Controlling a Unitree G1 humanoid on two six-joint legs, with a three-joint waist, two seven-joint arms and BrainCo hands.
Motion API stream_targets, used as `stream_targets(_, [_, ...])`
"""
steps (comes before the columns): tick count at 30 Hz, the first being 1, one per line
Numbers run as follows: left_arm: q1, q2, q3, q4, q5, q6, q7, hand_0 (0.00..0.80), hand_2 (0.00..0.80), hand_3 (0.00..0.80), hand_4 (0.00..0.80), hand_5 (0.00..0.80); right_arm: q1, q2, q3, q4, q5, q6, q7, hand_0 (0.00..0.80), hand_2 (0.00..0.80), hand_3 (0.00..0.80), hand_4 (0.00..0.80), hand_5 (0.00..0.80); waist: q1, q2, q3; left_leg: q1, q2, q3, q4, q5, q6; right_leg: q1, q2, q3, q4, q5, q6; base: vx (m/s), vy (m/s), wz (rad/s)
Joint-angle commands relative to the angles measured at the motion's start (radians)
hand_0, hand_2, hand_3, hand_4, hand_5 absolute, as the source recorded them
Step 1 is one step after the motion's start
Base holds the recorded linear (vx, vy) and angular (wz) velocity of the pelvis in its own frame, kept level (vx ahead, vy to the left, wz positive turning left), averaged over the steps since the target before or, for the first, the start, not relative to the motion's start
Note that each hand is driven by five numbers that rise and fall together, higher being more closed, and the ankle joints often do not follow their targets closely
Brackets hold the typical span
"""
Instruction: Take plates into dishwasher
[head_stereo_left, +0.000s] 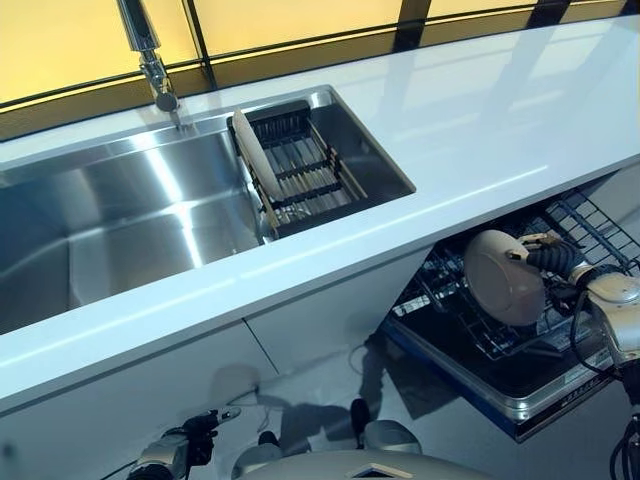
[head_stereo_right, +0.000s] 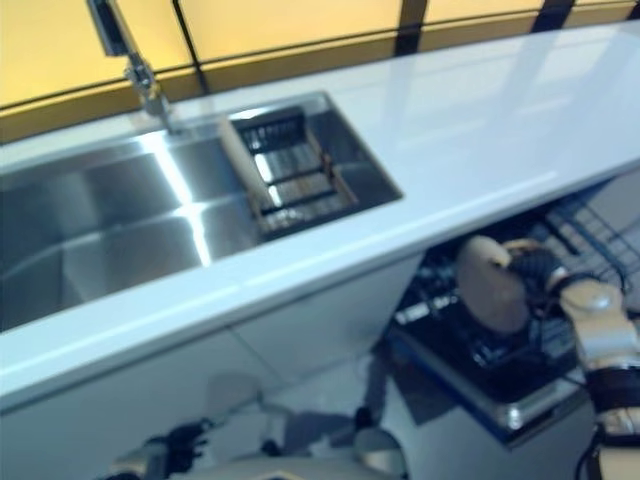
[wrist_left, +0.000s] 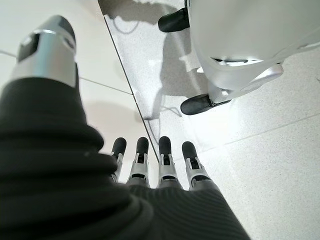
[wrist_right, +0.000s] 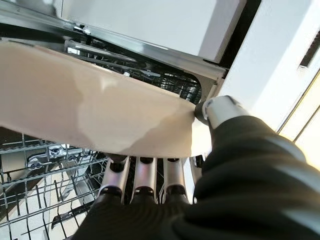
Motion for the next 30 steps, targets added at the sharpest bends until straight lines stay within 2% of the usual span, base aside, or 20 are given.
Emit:
stream_targets(1, [-0.035,0.019,0.022,0.005,0.05,0.009,-0.005,0.0,0.0,0.0,0.0,0.0,-0.107,0.041,0.034,0.07,-0.041,-0.049,-0.037,0.8,0.8,0.8,0.8,0.8,0.03,-0.037,-0.007,0.004,-0.054,-0.046,0.018,-0.049,0.062,0.023,-0.019,-0.072,0.027,-0.014,0.052,0.0,0.0,0.0])
stream_targets(15, [-0.059,0.023,0.004,-0.013,0.026,0.032,-0.001,0.0,0.0,0.0,0.0,0.0,-0.165,0.096,0.15,0.248,-0.108,-0.039,-0.068,0.8,0.8,0.8,0.8,0.8,0.056,-0.023,-0.001,0.005,-0.055,-0.053,0.021,-0.049,0.061,0.031,-0.032,-0.09,0.027,-0.014,0.053,0.005,-0.005,0.03])
stream_targets(30, [-0.075,0.018,0.0,-0.005,0.033,0.038,0.003,0.0,0.0,0.0,0.0,0.0,-0.183,0.121,0.156,0.396,-0.127,-0.034,-0.057,0.8,0.8,0.8,0.8,0.8,0.068,-0.017,-0.005,0.007,-0.057,-0.056,0.02,-0.051,0.062,0.033,-0.037,-0.093,0.027,-0.015,0.054,0.002,-0.002,0.02])
